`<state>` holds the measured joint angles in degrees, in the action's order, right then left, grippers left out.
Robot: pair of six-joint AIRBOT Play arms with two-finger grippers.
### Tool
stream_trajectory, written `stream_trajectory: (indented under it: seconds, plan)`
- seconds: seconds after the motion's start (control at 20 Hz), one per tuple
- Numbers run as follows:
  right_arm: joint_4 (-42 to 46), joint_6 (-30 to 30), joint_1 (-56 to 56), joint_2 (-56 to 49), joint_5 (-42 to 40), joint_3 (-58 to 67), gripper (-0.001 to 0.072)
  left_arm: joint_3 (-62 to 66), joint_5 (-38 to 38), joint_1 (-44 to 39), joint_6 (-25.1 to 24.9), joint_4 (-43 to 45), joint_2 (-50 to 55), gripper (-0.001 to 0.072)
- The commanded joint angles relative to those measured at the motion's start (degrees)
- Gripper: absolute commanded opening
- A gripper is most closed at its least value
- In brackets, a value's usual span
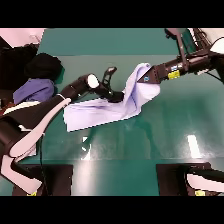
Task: Fold the shirts.
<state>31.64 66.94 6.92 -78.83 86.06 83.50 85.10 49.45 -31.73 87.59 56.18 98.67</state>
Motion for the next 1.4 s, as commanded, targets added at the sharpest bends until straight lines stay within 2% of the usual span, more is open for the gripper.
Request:
stream_trajectory:
  seconds: [0.0, 0.3, 0.55, 0.75, 0.8, 0.85, 0.9, 1.05, 1.2, 1.35]
  plan:
    - [-0.15, 0.09, 4.48, -2.34, -0.02, 0.44, 0.0019, 1.64, 5.20, 3.67, 0.02, 7.15, -5.97, 0.0020]
    - [-0.11, 1.22, 16.55, -12.70, -2.01, 13.70, 0.0019, 1.62, 14.38, 12.90, 0.02, 18.16, -20.63, 0.0020]
    - [-0.11, 3.37, 26.71, -24.30, -6.71, 25.11, 0.0021, 1.62, 18.82, 20.09, 0.02, 20.02, -30.01, 0.0021]
    - [-0.15, 3.32, 34.23, -33.44, -12.11, 32.61, 0.0030, 1.79, 21.42, 21.07, 0.02, 21.51, -32.28, 0.0021]
    - [-0.17, 3.04, 36.02, -35.65, -13.42, 34.75, 0.0232, 1.79, 21.81, 21.07, 0.02, 21.49, -32.30, 0.0021]
    - [-0.15, 3.02, 37.40, -37.03, -14.73, 35.87, 0.0522, 1.79, 22.03, 21.07, 0.07, 21.46, -32.33, 0.0021]
    - [-0.11, 3.02, 38.27, -37.29, -16.06, 35.34, 0.0662, 1.79, 22.27, 21.07, 0.04, 21.49, -32.39, 0.0021]
    - [0.13, 3.06, 36.28, -34.58, -15.72, 29.62, 0.0661, 1.79, 22.86, 21.07, 0.02, 21.51, -32.50, 0.0021]
    - [2.93, 3.08, 30.01, -32.30, -6.40, 25.16, 0.0570, 1.79, 22.99, 21.07, 0.02, 21.49, -32.50, 0.0021]
    - [9.94, 3.10, 22.08, -28.85, -1.53, 18.08, 0.0570, 1.73, 22.99, 21.07, -0.17, 21.51, -32.50, 0.0021]
